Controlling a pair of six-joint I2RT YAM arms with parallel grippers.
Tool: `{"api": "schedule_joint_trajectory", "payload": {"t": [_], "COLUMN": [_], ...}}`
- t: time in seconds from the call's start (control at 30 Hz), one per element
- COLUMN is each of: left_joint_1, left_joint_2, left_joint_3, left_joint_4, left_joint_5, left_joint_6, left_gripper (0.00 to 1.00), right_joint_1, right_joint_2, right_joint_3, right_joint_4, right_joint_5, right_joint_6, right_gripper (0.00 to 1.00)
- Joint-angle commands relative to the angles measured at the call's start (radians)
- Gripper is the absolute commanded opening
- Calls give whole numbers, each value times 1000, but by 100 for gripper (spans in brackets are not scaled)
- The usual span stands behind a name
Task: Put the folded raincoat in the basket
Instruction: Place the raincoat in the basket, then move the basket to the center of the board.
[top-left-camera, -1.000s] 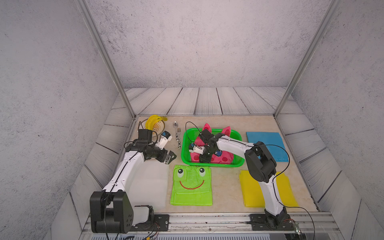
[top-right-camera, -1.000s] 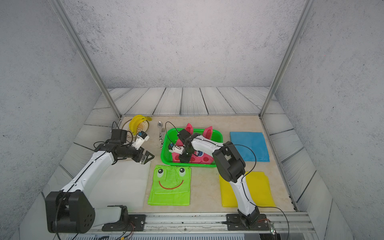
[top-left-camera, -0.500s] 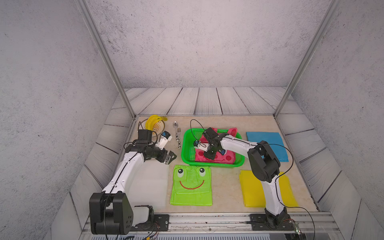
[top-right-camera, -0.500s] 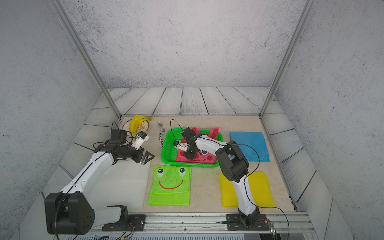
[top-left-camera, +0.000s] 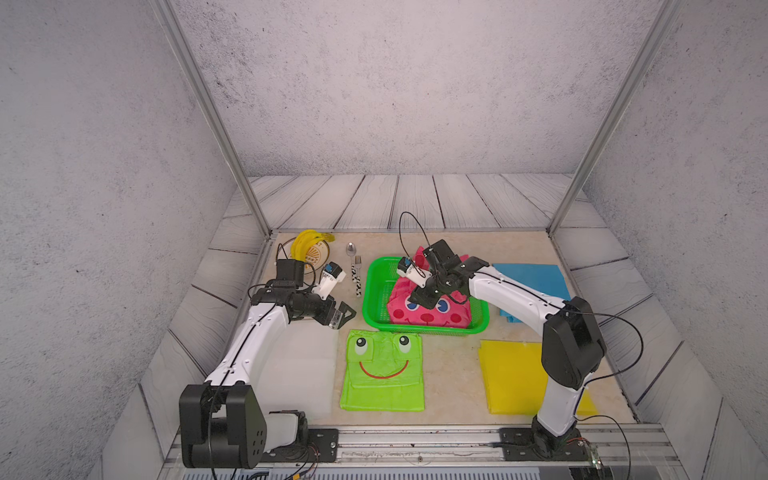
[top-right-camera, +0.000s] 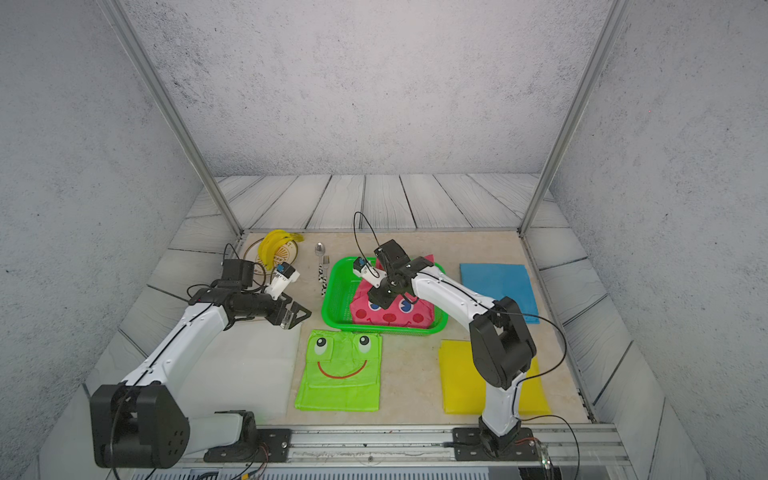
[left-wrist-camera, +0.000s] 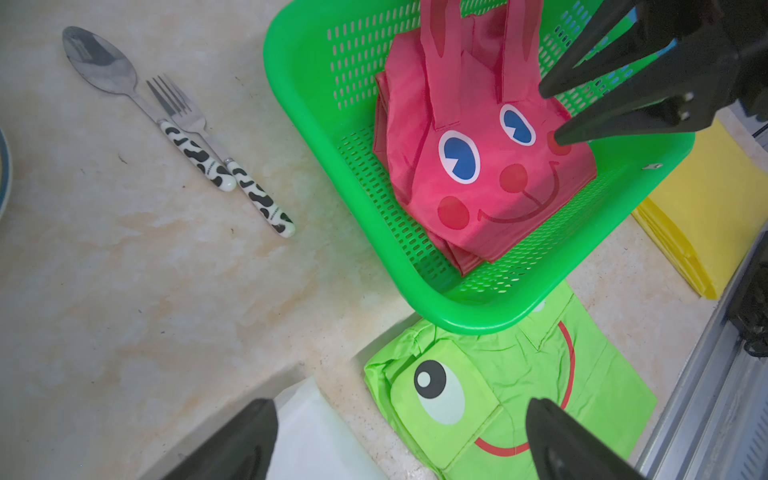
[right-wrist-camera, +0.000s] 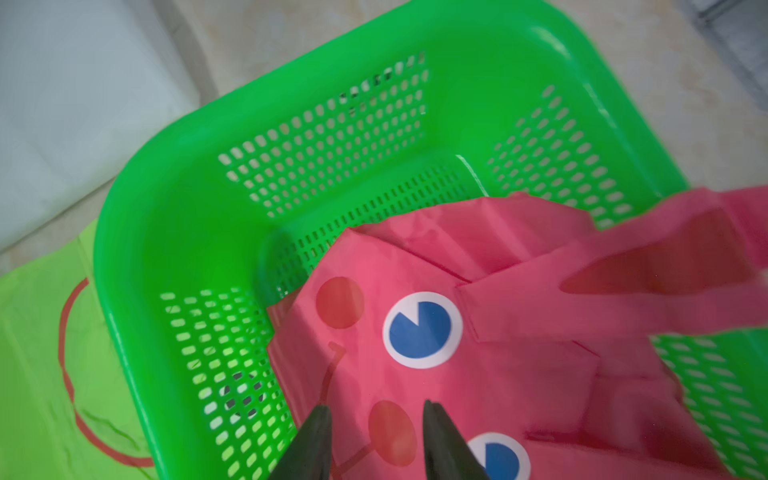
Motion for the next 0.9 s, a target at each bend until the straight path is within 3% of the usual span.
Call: {"api": "schedule_joint_trajectory", "payload": {"t": [0.0,0.07,0.13,0.27,0.5,0.6,0.87], "left_joint_1": [7,6,6,-6,-36,-35,-35], "left_joint_2": [-7,-6,-2,11,20,17,11], "left_joint_3": [-8,-11,-11,-15,-16,-16,-19], "left_joint_4": [2,10,17,40,43,35,30], "left_joint_5": [33,43,51,64,43,27,13], "left_joint_6": [2,-4,-18,-44,-43,-40,-30], "left_gripper": [99,100,100,99,100,100,99], "right_joint_1": [-4,-3,-8,-50,-249,-257,-257], "right_joint_2": [-66,-115,-156,-225,-210,-168,-10], "right_joint_3": [-26,-55,-79,-134,-214,-216,-141], "right_joint_4": [-2,-11,-55,-137,-227,-243,-190], "right_joint_5": [291,427,608,695,402,397,376], "right_joint_6": [232,324,475,599,714,696,594], "right_gripper": [42,47,77,93,86,84,44]}}
